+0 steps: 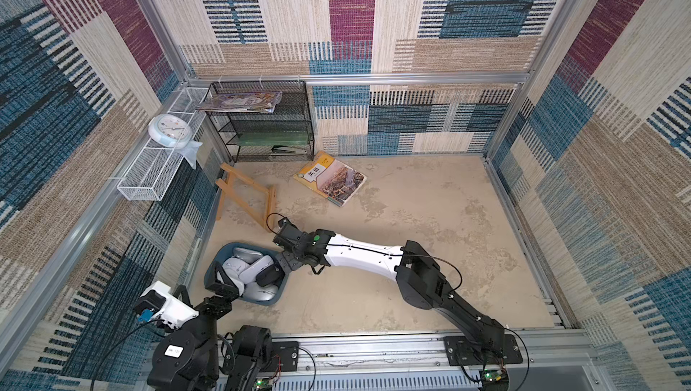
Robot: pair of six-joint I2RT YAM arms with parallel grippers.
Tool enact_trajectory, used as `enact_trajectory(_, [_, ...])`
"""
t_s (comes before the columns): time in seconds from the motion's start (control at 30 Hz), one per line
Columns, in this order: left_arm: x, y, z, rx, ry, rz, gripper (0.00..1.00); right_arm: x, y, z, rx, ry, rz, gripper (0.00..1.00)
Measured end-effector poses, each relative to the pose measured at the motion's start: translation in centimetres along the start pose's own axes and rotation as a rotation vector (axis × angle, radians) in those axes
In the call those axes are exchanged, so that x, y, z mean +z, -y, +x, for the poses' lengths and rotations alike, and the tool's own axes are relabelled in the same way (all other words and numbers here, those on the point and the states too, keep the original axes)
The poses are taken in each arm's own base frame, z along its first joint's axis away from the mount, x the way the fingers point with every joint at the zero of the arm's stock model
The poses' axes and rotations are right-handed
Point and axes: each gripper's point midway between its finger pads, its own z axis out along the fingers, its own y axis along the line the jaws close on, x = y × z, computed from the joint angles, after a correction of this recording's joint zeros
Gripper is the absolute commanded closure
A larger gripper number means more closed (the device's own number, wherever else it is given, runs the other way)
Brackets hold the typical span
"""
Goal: Take out the mouse from the storage box
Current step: Move the storage box to the center of the board.
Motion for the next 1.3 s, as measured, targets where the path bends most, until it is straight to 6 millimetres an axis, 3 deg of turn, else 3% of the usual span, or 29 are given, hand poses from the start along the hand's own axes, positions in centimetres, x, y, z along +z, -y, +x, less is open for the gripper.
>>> enact_trajectory(0.33, [0.6, 0.1, 0.5, 0.016, -0.027, -0.013, 0.01, -2.6, 5.4, 3.1, 0.050, -0.018, 0.140, 0.06])
enact_trajectory(0.63, [3.7, 1.9, 3.0, 0.089, -0.189, -0.031, 0.01, -4.6, 9.7, 5.9, 0.121, -0.008, 0.191, 0.06])
enact_trajectory(0.73, [5.6, 2.6, 4.9, 0.100, -0.279, -0.051, 0.01, -5.2, 11.0, 6.9, 0.149, -0.002, 0.200, 0.06])
enact_trajectory(1.0, [9.9, 4.4, 13.5, 0.072, -0.598, -0.069, 0.01, -7.3, 15.1, 9.5, 0.196, -0.003, 0.262, 0.06])
enact_trajectory(1.3, [12.9, 6.3, 19.0, 0.004, -0.745, -0.022, 0.03, -9.0, 19.9, 12.0, 0.276, -0.006, 0.310, 0.05])
